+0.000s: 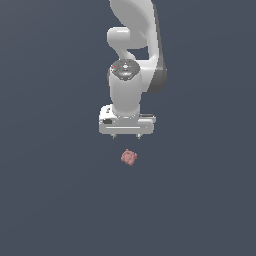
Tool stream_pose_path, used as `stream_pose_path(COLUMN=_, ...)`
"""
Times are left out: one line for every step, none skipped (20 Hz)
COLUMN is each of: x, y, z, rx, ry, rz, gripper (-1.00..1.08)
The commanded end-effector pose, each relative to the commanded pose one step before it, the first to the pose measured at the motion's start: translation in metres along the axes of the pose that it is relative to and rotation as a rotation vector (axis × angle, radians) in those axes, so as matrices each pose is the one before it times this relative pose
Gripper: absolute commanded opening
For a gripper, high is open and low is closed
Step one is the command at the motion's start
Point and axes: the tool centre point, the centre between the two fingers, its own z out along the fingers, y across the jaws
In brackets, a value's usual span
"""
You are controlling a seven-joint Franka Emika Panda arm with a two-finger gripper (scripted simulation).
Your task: Pick up the object and move it to a goal position.
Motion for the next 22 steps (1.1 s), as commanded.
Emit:
stream_pose_path(x=0.0, y=0.00001, z=0.0, rx=0.0, ry=0.0, rz=0.0, gripper=1.0)
stream_pose_path(x=-0.00011, y=-0.00052, z=0.00009, rx=-0.00022, ry=-0.00067, rz=-0.00138, gripper=1.0)
stream_pose_path(x=-0.00033, y=-0.00135, z=0.00019, rx=-0.00056, ry=-0.00186, rz=-0.00379, gripper=1.0)
stream_pose_path(x=-0.00054, y=-0.00227, z=0.00032, rx=-0.00095, ry=-0.0031, rz=-0.00644, gripper=1.0)
stream_pose_path(x=-0.00075, y=-0.00311, z=0.0004, rx=-0.00134, ry=-0.00426, rz=-0.00914, gripper=1.0)
stream_pose_path(x=-0.00096, y=-0.00384, z=0.0004, rx=-0.00173, ry=-0.0053, rz=-0.012, gripper=1.0)
stream_pose_path(x=-0.00105, y=-0.00397, z=0.00027, rx=-0.00188, ry=-0.00552, rz=-0.01351, gripper=1.0)
stream_pose_path(x=-0.00087, y=-0.003, z=0.00003, rx=-0.00152, ry=-0.00424, rz=-0.01154, gripper=1.0)
stream_pose_path(x=-0.00067, y=-0.002, z=-0.00016, rx=-0.00111, ry=-0.0029, rz=-0.00905, gripper=1.0)
stream_pose_path(x=-0.00046, y=-0.00113, z=-0.00025, rx=-0.0007, ry=-0.00168, rz=-0.00633, gripper=1.0)
stream_pose_path(x=-0.00025, y=-0.00039, z=-0.00023, rx=-0.00032, ry=-0.00065, rz=-0.00338, gripper=1.0)
stream_pose_path(x=-0.00006, y=-0.00001, z=-0.00014, rx=-0.00004, ry=0.00003, rz=-0.00098, gripper=1.0)
stream_pose_path(x=0.00007, y=0.00038, z=-0.00001, rx=0.00016, ry=0.00044, rz=0.0013, gripper=1.0)
stream_pose_path(x=0.00021, y=0.0003, z=0.0002, rx=0.00026, ry=0.00054, rz=0.0027, gripper=1.0)
stream_pose_path(x=0.0003, y=0.00036, z=0.00037, rx=0.00035, ry=0.0006, rz=0.00426, gripper=1.0)
stream_pose_path(x=0.0004, y=0.0002, z=0.00059, rx=0.00038, ry=0.0005, rz=0.0054, gripper=1.0)
stream_pose_path(x=0.00049, y=0.00013, z=0.00079, rx=0.00043, ry=0.00045, rz=0.0067, gripper=1.0)
stream_pose_path(x=0.00059, y=0.00008, z=0.00099, rx=0.00048, ry=0.00042, rz=0.00803, gripper=1.0)
stream_pose_path(x=0.00068, y=0.00001, z=0.00119, rx=0.00053, ry=0.00041, rz=0.00934, gripper=1.0)
stream_pose_path(x=0.00077, y=-0.00002, z=0.00138, rx=0.00059, ry=0.00043, rz=0.01067, gripper=1.0)
stream_pose_path(x=0.00087, y=0.0, z=0.00154, rx=0.00065, ry=0.00051, rz=0.01201, gripper=1.0)
stream_pose_path(x=0.00097, y=0.00005, z=0.0017, rx=0.00074, ry=0.00065, rz=0.01351, gripper=1.0)
